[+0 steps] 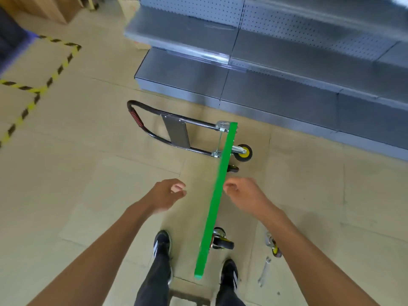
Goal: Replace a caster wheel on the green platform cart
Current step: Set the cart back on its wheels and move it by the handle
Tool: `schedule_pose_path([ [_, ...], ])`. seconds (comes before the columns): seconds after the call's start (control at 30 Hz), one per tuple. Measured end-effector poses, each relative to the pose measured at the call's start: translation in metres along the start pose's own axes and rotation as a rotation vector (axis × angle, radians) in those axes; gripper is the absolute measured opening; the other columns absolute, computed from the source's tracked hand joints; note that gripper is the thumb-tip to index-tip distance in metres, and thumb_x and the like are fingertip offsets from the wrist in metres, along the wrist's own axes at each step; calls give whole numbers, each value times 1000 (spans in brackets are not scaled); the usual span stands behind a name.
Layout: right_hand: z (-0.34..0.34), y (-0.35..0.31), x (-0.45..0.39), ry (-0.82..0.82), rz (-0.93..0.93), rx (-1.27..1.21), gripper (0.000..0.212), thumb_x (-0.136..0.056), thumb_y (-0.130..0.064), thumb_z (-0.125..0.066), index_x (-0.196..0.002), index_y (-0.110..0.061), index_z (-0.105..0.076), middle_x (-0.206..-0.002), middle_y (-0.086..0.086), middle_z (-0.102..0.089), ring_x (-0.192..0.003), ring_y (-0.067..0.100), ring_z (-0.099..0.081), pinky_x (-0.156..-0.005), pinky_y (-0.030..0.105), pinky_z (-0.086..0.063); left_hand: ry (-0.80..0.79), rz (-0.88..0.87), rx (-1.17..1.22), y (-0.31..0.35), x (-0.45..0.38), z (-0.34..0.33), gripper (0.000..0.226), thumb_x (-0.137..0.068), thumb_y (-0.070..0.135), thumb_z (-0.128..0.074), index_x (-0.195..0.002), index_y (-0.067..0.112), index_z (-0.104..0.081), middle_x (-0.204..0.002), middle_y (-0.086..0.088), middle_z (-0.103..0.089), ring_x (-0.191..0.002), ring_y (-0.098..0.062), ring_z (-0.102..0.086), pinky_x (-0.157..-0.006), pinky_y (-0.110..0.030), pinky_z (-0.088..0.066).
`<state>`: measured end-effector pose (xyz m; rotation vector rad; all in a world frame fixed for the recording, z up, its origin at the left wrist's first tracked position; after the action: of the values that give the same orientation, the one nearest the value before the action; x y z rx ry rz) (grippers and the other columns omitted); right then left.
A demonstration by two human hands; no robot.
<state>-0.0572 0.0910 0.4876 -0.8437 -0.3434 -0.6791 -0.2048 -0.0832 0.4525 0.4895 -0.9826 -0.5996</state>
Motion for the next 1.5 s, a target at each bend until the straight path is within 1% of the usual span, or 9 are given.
schedule_pose_path([
  [0.23,16,-87,7,-83,94,4,19,-96,-24,-52,-87,-19,-68,-89,-1,-72,-86,16,-69,-82,46,-57,73,12,-24,2,65,83,31,-98,39,-59,-123,23,-64,-117,6,-65,-106,-15,-61,-87,-27,-44],
  [0.37,18,-150,-3,-63,114,2,20,-99,-18,-53,-96,-10,-70,-97,5,-74,-86,17,-68,-84,35,-54,135,24,27,-18,87,140,31,-97,43,-60,-122,25,-65,-120,5,-67,-109,-14,-60,-89,-26,-43],
  [0.47,10,-194,-12,-70,97,38,20,-100,-19,-52,-98,-9,-70,-99,3,-74,-80,14,-66,-66,22,-46,158,28,67,-39,100,177,31,-97,43,-58,-122,25,-65,-121,6,-66,-113,-14,-59,-95,-31,-44],
  [0.63,1,-256,-28,-40,57,-8,21,-100,-16,-50,-92,-10,-69,-96,11,-74,-81,21,-67,-65,26,-44,151,10,160,-63,113,236,27,-98,41,-58,-120,28,-66,-119,11,-67,-116,-11,-60,-90,-28,-43],
  [0.77,5,-303,-43,34,87,-63,22,-100,-13,-51,-96,-4,-71,-93,16,-74,-66,16,-62,-48,9,-38,191,-19,191,-67,116,286,30,-98,39,-58,-123,26,-65,-120,9,-67,-115,-11,-59,-87,-26,-42],
  [0.9,8,-338,-75,40,117,-134,20,-98,-15,-54,-98,-3,-70,-91,17,-74,-62,14,-61,-57,19,-47,278,-24,237,-75,121,335,29,-97,40,-59,-122,28,-66,-119,12,-67,-114,-8,-58,-90,-28,-44],
  [1.0,14,-357,-102,56,136,-141,19,-97,-16,-54,-96,-6,-70,-90,11,-74,-61,12,-63,-71,35,-56,310,-21,251,-88,117,363,27,-95,42,-60,-120,32,-66,-118,16,-67,-114,-7,-59,-94,-32,-48],
  [1.2,31,-366,-139,76,131,-200,18,-98,-13,-52,-97,-5,-69,-95,12,-73,-55,5,-62,-61,29,-48,301,-47,240,-83,85,390,27,-95,42,-60,-119,32,-66,-116,17,-67,-112,-7,-60,-90,-35,-51],
  [1.5,85,-357,-205,129,90,-167,20,-96,-10,-51,-89,-10,-69,-80,7,-70,-62,13,-61,-54,19,-39,215,-60,224,-28,-12,410,27,-95,39,-61,-121,33,-62,-115,15,-68,-103,-11,-61,-84,-31,-48],
])
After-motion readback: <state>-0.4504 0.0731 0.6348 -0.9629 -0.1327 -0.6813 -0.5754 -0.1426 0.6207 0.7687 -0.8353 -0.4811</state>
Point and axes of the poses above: each hand's wrist, its own x-axis away from the middle knuckle, its own z-axis out of the back of the hand, y = z × x, the point moved 9 cm from there along -x, towards the middle knuckle
